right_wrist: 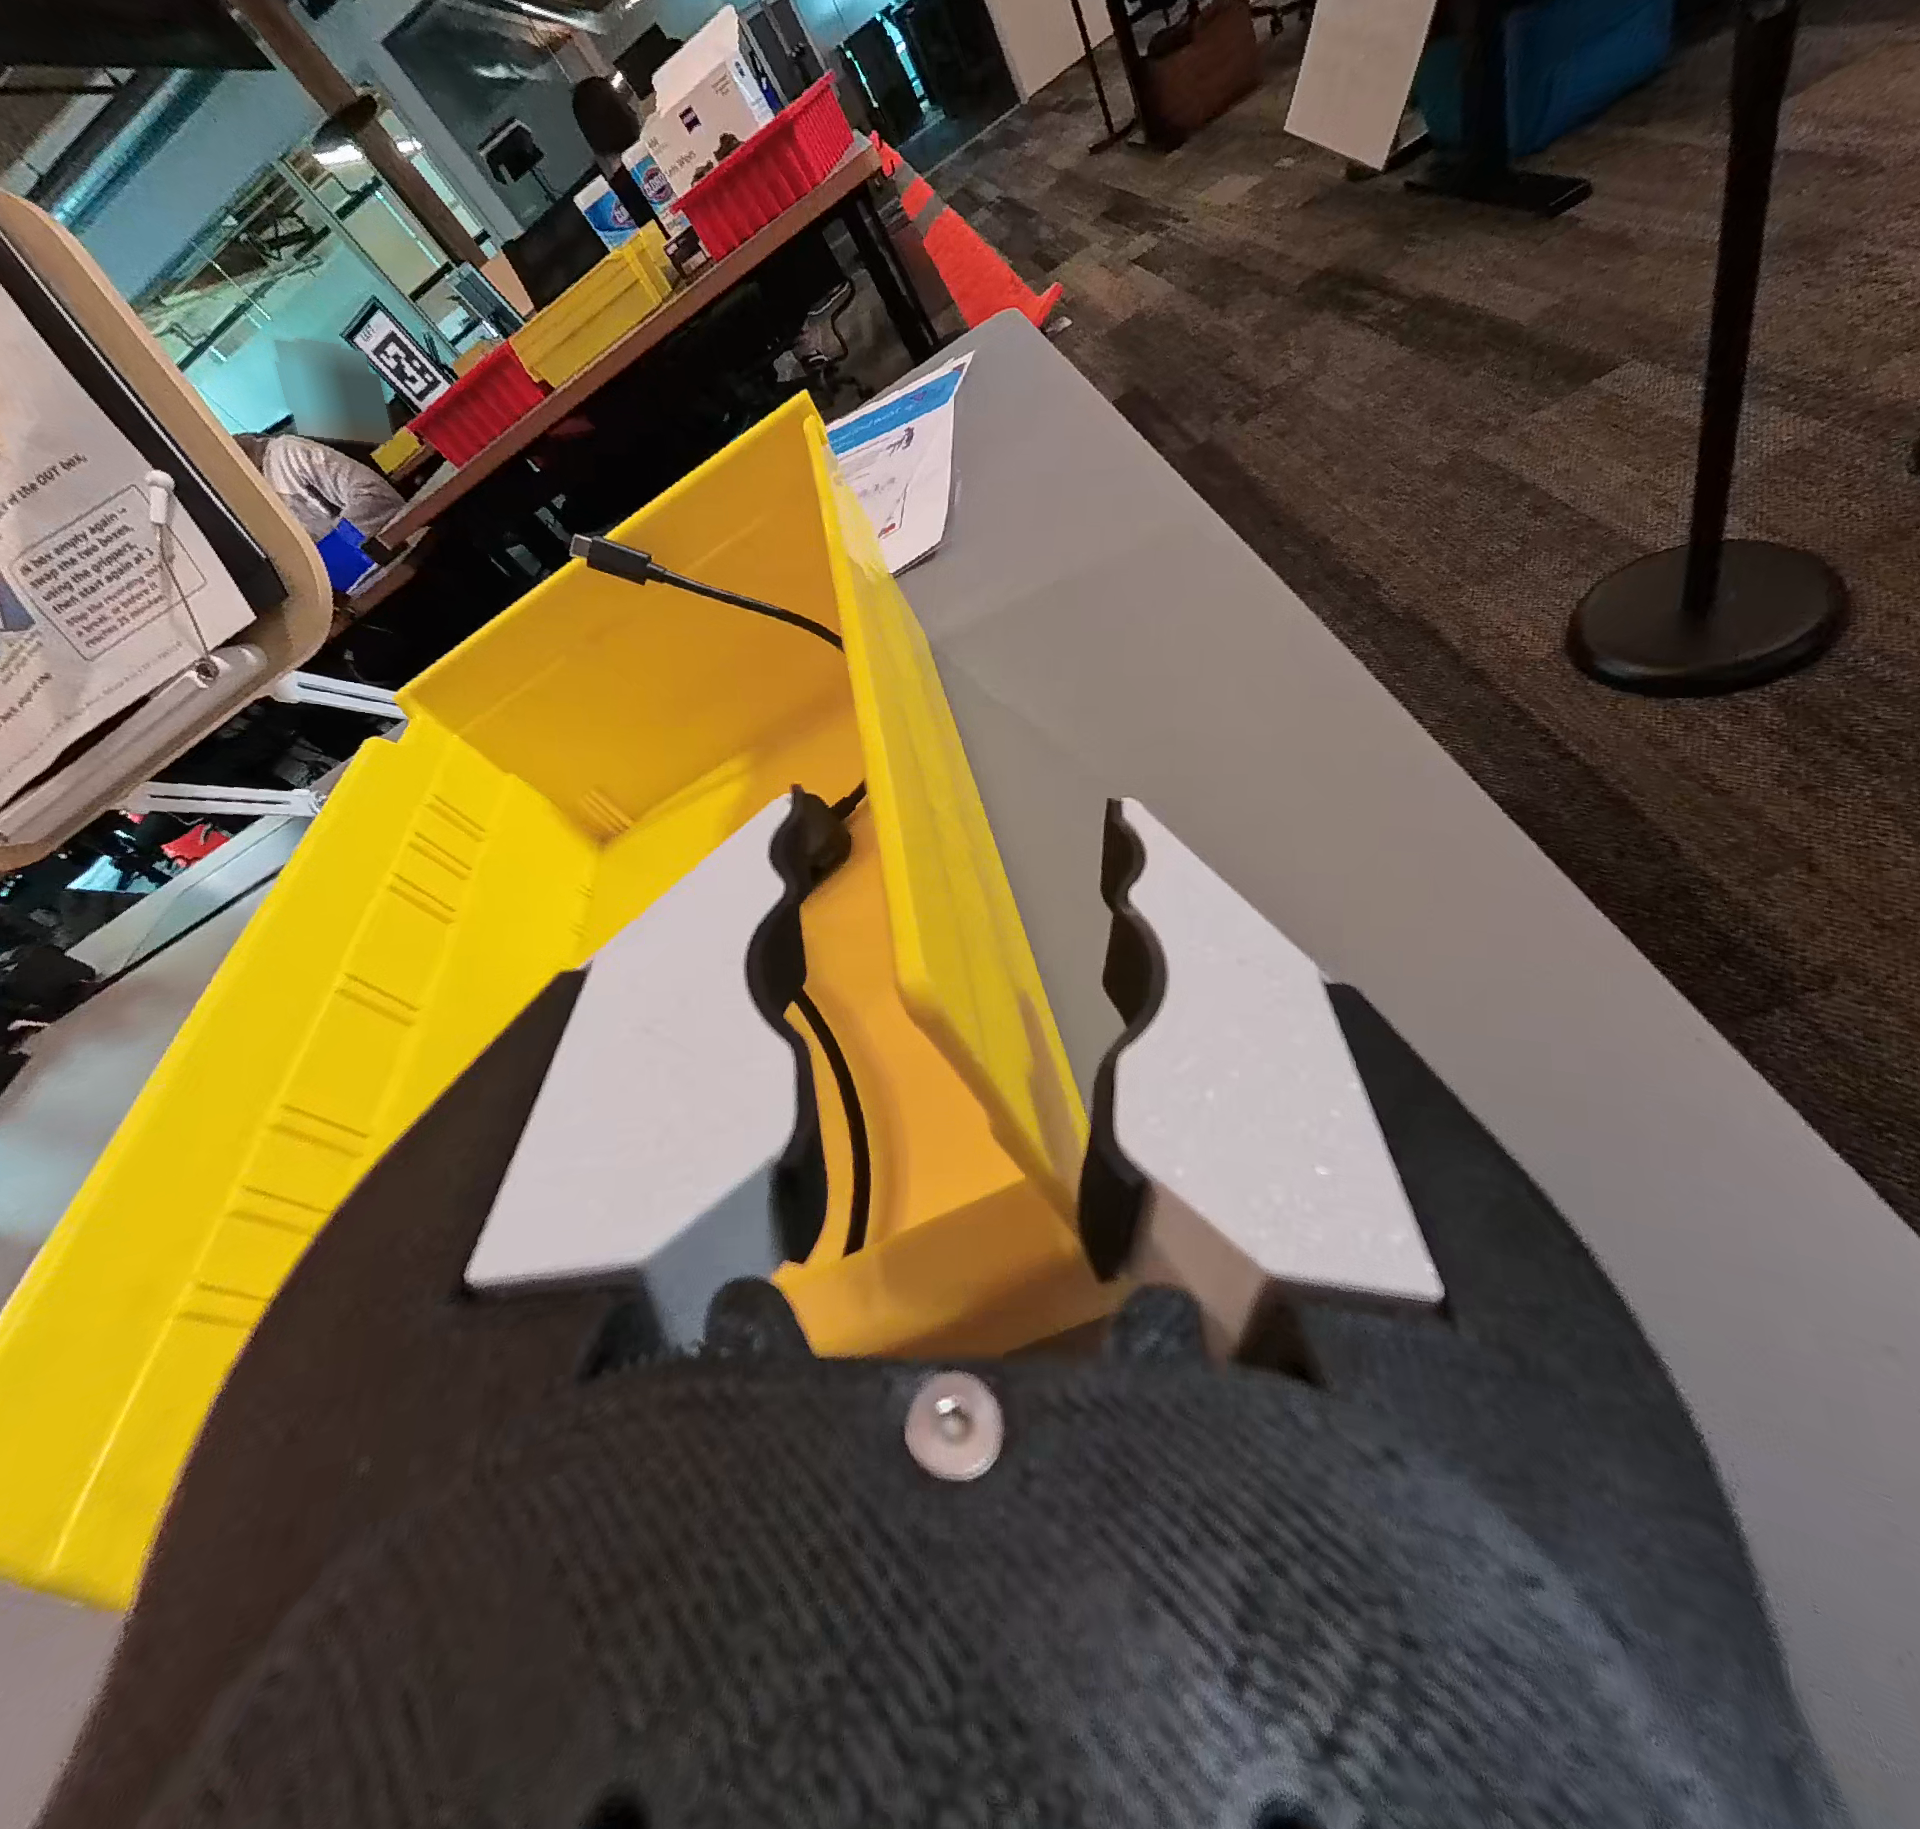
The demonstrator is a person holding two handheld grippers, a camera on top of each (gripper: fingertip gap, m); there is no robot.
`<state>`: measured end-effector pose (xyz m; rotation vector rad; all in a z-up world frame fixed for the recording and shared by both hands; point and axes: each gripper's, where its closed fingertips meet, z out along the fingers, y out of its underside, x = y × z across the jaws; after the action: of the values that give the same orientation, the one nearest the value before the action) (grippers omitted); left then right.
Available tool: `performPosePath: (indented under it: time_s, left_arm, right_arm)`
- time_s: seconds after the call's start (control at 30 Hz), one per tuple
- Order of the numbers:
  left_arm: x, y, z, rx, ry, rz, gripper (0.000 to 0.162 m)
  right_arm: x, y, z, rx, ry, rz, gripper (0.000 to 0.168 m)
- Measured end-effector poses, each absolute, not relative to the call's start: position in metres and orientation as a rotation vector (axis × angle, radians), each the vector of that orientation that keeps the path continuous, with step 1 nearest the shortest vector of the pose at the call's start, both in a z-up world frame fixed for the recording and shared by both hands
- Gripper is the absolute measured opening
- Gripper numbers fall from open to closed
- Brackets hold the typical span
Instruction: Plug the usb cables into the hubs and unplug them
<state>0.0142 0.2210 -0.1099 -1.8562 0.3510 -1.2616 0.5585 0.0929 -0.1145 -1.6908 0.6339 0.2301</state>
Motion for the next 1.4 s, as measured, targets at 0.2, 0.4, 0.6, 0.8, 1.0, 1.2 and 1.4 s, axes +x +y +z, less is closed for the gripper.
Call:
performPosePath:
  time_s: [0.2,0.4,0.6,0.8,1.0,1.2,1.4]
  left_arm:
    - [0.000,0.231,-0.101,-1.803,0.269,-1.201,0.039]
    - [-0.001,0.230,-0.095,-1.771,0.216,-1.304,0.039]
    - [0.001,0.229,-0.094,-1.763,0.217,-1.335,0.039]
    - [0.008,0.221,-0.083,-1.704,0.265,-1.397,0.042]
    - [0.017,0.212,-0.078,-1.669,0.382,-1.339,0.044]
    - [0.028,0.205,-0.088,-1.717,0.484,-1.291,0.044]
    - [0.028,0.206,-0.090,-1.729,0.461,-1.322,0.044]
  right_arm:
    - [0.562,0.090,-0.118,-1.683,0.673,0.254,0.050]
    - [0.565,0.088,-0.122,-1.673,0.716,0.286,0.048]
    - [0.565,0.088,-0.122,-1.664,0.726,0.291,0.050]
    - [0.565,0.088,-0.123,-1.665,0.728,0.290,0.051]
    - [0.562,0.090,-0.130,-1.700,0.738,0.298,0.048]
    - [0.563,0.090,-0.131,-1.705,0.739,0.297,0.046]
    - [0.562,0.091,-0.137,-1.753,0.740,0.261,0.044]
